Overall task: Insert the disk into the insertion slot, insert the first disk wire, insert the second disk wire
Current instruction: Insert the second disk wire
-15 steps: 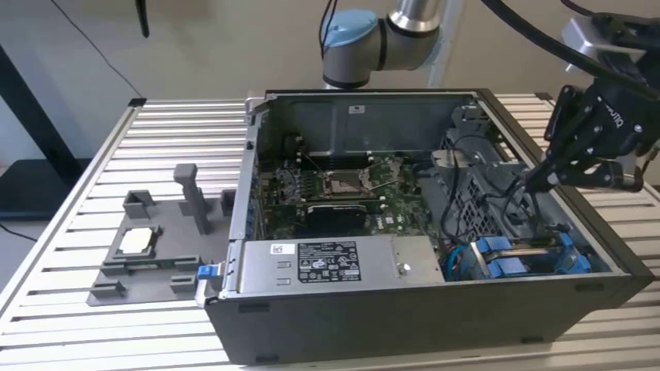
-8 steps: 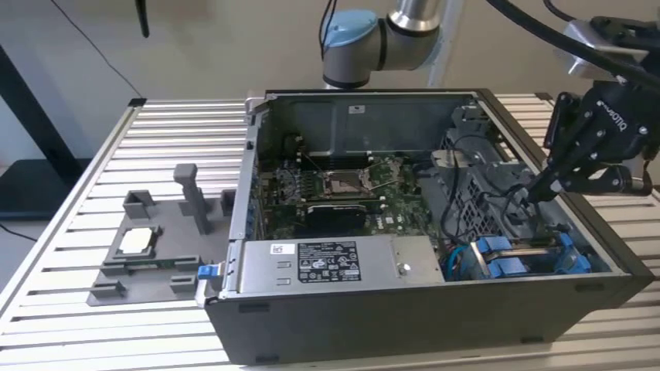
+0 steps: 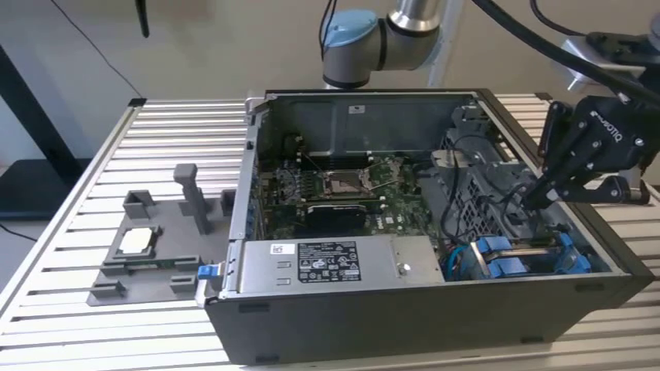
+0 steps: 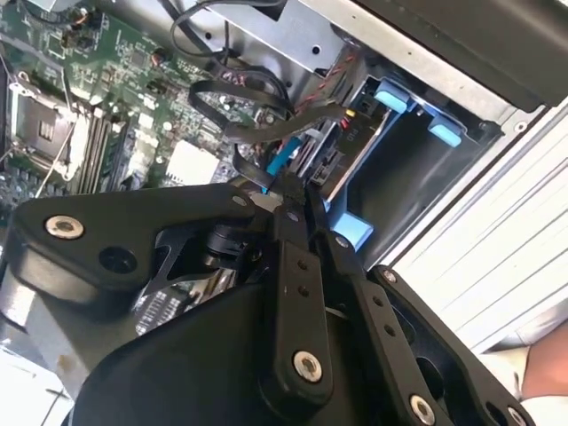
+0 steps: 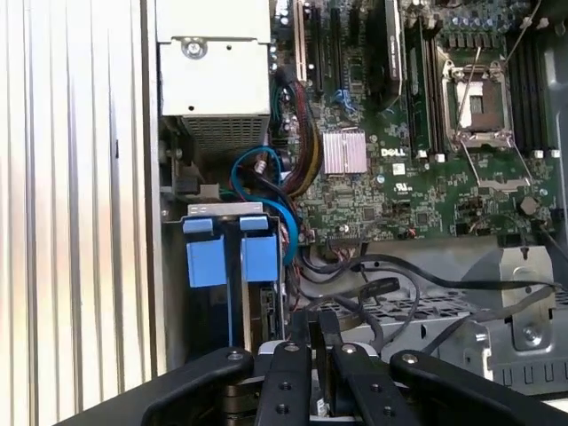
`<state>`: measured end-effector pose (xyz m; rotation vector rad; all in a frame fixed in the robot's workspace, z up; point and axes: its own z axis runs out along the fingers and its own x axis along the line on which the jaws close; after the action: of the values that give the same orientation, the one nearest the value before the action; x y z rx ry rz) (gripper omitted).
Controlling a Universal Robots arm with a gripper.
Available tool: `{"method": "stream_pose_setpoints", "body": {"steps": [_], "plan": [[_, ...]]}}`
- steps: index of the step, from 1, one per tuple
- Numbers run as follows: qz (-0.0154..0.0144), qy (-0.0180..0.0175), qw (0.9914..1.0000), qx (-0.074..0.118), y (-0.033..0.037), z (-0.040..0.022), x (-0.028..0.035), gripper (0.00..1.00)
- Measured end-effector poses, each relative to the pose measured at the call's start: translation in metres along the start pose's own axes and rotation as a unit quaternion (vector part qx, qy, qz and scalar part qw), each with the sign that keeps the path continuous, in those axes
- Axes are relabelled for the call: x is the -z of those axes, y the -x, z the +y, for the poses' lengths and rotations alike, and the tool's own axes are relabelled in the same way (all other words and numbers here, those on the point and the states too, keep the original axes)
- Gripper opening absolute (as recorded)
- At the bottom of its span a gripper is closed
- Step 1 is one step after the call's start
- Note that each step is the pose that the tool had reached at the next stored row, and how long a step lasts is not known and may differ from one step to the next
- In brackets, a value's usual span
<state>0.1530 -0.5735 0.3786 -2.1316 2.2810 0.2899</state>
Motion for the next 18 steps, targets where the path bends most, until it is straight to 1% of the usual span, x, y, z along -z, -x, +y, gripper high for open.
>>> {"method": "stream_pose_setpoints", "body": {"steps": [3,5,7,8,9,10,11,12,14,18], "plan": [[0.0002,0.0001,1.00000,0.001,-0.0031,0.0016,-0.0002,0.16],[0.0009,0.0002,1.00000,0.001,-0.0056,0.0023,0.0000,0.16],[0.0026,-0.0001,1.00000,0.001,-0.0079,0.0032,0.0001,0.16],[0.0039,-0.0020,0.99999,0.002,-0.0083,0.0044,0.0000,0.16],[0.0055,-0.0063,0.99996,0.002,-0.0084,0.0056,-0.0002,0.16],[0.0059,-0.0118,0.99991,0.003,-0.0085,0.0063,-0.0006,0.16],[0.0056,-0.0182,0.99981,0.004,-0.0087,0.0073,-0.0009,0.16],[0.0053,-0.0260,0.99963,0.005,-0.0088,0.0093,-0.0014,0.16],[0.0054,-0.0395,0.99918,0.007,-0.0093,0.0134,-0.0028,0.16],[0.0057,-0.0648,0.99783,0.010,-0.0101,0.0214,-0.0052,0.16]]}}
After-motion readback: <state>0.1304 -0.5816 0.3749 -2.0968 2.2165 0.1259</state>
